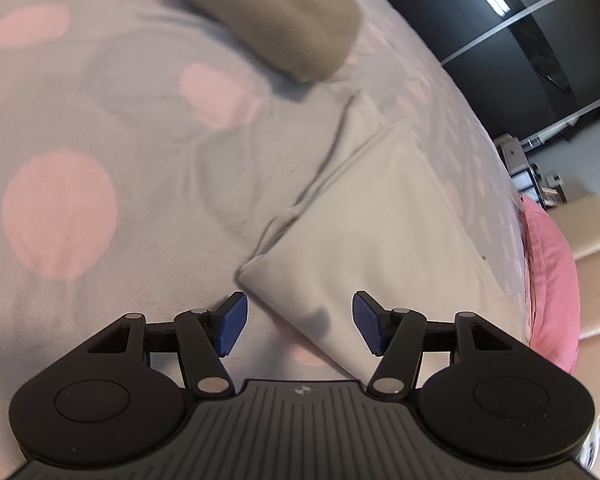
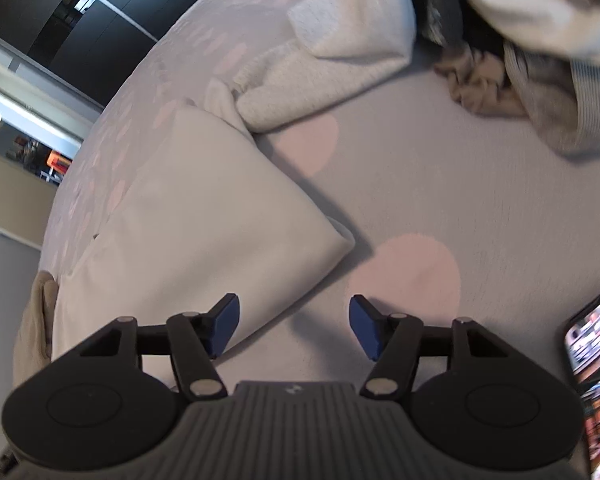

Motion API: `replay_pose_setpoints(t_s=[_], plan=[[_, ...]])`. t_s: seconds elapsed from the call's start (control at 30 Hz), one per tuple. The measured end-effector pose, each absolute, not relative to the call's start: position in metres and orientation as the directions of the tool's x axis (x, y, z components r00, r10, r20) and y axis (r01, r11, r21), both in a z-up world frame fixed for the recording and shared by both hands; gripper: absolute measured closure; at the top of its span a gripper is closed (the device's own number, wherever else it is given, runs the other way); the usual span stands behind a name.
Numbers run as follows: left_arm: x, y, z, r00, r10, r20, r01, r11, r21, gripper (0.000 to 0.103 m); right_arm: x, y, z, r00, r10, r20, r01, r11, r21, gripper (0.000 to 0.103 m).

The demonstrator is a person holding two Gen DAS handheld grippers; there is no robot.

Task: Fold clothes

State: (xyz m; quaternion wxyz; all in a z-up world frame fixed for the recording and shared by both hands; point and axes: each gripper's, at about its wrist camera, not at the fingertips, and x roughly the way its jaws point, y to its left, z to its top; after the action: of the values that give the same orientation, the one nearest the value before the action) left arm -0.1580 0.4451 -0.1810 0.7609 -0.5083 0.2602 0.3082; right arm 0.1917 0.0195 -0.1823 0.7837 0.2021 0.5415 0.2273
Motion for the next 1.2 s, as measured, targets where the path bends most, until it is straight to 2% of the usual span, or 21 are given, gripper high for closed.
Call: replay_pose_setpoints(t_s=[0.2,0.33,0.4,0.43,0.47,0.5,0.57,0.6,0.63,0.77,0.83,0.97,1.2], plan=[[-0.151,0.450,-0.203,0.681,0.215,-0.700,-0.731,0.248,-0.636,0.047,0.196,0.024,-0.195,0.337,0.595,-0.730,-0.119,0.795,0.594,0.040],[-0.151,0.450,-0.216,0.696,0.246,-0.675,-0.718,0.240,-0.653,0.056,0.200,0.030,-0.202,0.360,0.612,-0.704,-0.116,0.778,0.617,0.042],[-0.151,0.452,-0.217,0.699,0.254,-0.669,-0.715,0.237,-0.657,0.063,0.203,0.032,-0.205,0.370,0.621,-0.691,-0.107,0.767,0.632,0.052],[-0.151,0.453,-0.217,0.700,0.256,-0.667,-0.714,0.234,-0.659,0.071,0.204,0.033,-0.207,0.375,0.625,-0.684,-0.102,0.762,0.640,0.059],[-0.151,0.454,-0.217,0.701,0.258,-0.665,-0.713,0.232,-0.661,0.081,0.204,0.034,-0.206,0.380,0.627,-0.680,-0.094,0.757,0.646,0.077],[-0.151,0.454,-0.214,0.704,0.259,-0.661,-0.710,0.246,-0.659,0.086,0.204,0.034,-0.205,0.385,0.629,-0.675,-0.085,0.753,0.653,0.088],[-0.149,0.451,-0.206,0.701,0.273,-0.659,-0.713,0.289,-0.639,0.095,0.204,0.034,-0.203,0.394,0.633,-0.666,-0.069,0.743,0.666,0.093],[-0.147,0.449,-0.200,0.695,0.285,-0.660,-0.718,0.317,-0.619,0.096,0.204,0.034,-0.202,0.399,0.635,-0.661,-0.061,0.738,0.672,0.094],[-0.145,0.447,-0.192,0.692,0.297,-0.658,-0.720,0.345,-0.602,0.097,0.203,0.036,-0.199,0.406,0.632,-0.660,-0.065,0.740,0.669,0.095],[-0.136,0.429,-0.153,0.648,0.335,-0.684,-0.743,0.475,-0.471,0.100,0.184,0.062,-0.146,0.478,0.557,-0.679,-0.259,0.828,0.497,0.097],[-0.137,0.420,-0.134,0.644,0.340,-0.685,-0.736,0.521,-0.433,0.100,0.174,0.066,-0.123,0.489,0.557,-0.671,-0.304,0.830,0.468,0.097],[-0.152,0.404,-0.101,0.645,0.340,-0.684,-0.724,0.560,-0.404,0.100,0.150,0.056,-0.096,0.477,0.565,-0.673,-0.337,0.825,0.453,0.097],[-0.215,0.382,-0.064,0.616,0.299,-0.729,-0.727,0.572,-0.380,0.100,0.084,0.007,-0.092,0.380,0.548,-0.745,-0.328,0.833,0.445,0.097]])
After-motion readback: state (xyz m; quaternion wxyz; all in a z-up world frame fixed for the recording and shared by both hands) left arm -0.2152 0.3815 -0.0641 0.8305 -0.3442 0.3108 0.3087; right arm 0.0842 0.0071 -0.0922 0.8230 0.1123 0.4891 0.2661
